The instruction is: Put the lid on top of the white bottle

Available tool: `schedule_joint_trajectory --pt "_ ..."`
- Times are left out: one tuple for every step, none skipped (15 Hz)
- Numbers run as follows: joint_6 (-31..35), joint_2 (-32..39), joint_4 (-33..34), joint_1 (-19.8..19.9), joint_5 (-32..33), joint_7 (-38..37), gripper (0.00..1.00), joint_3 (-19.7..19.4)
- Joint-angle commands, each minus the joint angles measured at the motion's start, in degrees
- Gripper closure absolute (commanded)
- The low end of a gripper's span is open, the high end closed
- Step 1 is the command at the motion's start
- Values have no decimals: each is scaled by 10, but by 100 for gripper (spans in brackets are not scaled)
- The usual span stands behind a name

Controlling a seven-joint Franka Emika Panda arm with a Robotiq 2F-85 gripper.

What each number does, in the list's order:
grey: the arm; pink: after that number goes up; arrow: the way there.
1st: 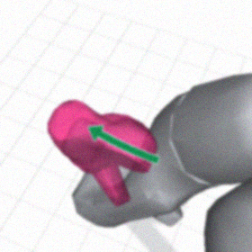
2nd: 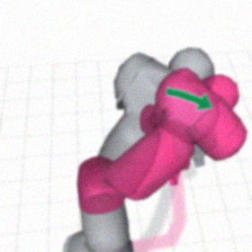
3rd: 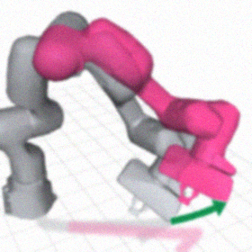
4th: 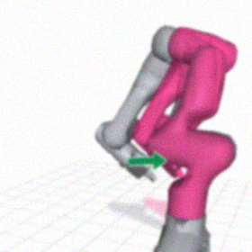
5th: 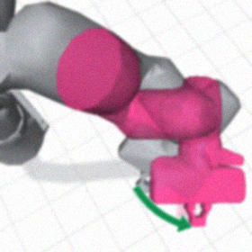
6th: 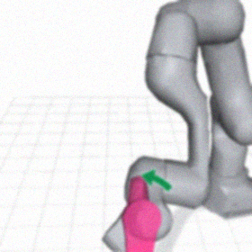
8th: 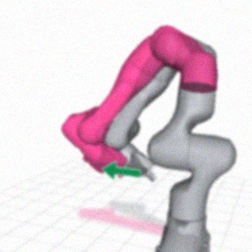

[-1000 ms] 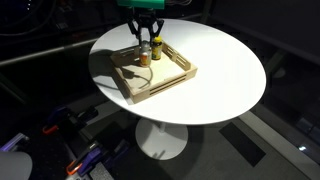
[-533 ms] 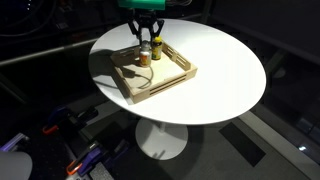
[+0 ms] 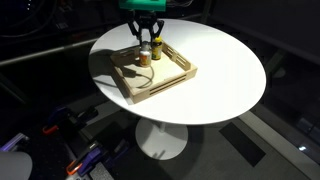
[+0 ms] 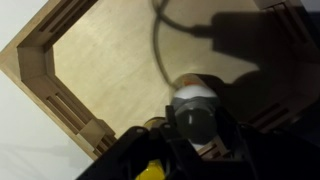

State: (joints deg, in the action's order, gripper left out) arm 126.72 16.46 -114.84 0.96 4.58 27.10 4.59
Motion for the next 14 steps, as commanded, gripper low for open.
schedule_joint_trajectory --pt "-1 6 10 3 -10 18 76 4" --pt "-3 5 9 3 -9 17 76 4" --pt "-3 4 8 3 -9 17 76 4" --pt "-3 4 8 3 -9 16 75 3" --pt "-4 4 8 3 -9 15 75 3" --pt "-3 4 7 3 -8 13 75 2" --pt "-3 4 6 3 -6 11 74 1" --pt "-2 4 6 2 -5 10 70 1" --pt "-1 4 5 2 -3 8 60 0" --pt "-1 4 5 2 -2 7 36 0" --pt "0 4 4 2 -1 6 30 -1" --pt "1 5 4 1 1 4 24 -1" --pt "1 6 4 2 0 4 16 -2" --pt "1 5 3 2 0 5 7 -2"
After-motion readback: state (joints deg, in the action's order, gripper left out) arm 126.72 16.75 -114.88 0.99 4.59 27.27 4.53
